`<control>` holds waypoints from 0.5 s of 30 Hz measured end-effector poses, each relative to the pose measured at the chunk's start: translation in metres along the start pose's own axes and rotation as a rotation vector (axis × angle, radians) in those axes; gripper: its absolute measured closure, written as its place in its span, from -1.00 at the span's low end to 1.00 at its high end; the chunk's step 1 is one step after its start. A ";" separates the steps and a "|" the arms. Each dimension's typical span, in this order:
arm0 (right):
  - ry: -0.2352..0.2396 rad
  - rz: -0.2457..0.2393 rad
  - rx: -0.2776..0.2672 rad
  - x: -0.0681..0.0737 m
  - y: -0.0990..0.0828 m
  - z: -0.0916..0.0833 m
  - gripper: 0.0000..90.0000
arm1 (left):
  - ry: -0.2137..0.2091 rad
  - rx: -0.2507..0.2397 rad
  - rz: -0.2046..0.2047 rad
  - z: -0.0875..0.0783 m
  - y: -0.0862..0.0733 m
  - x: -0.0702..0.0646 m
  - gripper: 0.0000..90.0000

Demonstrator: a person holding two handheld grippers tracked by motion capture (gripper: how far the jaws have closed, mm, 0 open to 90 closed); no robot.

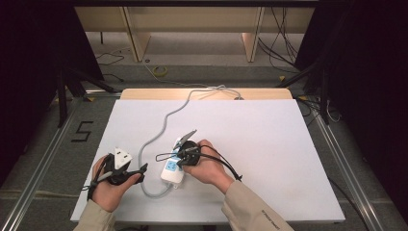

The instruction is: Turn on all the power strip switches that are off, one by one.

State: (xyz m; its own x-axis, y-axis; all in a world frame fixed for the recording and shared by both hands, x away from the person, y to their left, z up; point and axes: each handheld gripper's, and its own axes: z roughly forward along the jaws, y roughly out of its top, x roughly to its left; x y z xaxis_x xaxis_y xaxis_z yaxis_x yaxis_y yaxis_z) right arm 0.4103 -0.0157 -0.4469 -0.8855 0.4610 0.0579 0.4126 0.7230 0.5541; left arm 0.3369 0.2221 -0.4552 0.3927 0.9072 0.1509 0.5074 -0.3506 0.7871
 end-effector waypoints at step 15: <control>-0.001 0.022 0.003 0.000 0.000 0.001 1.00 | -0.002 -0.002 0.005 0.000 0.000 0.000 -0.47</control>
State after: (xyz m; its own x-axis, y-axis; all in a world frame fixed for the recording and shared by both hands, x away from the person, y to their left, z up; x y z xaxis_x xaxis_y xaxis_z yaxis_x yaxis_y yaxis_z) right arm 0.4103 -0.0153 -0.4480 -0.8761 0.4773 0.0690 0.4324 0.7142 0.5504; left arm 0.3371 0.2217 -0.4549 0.3967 0.9049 0.1543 0.5041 -0.3552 0.7872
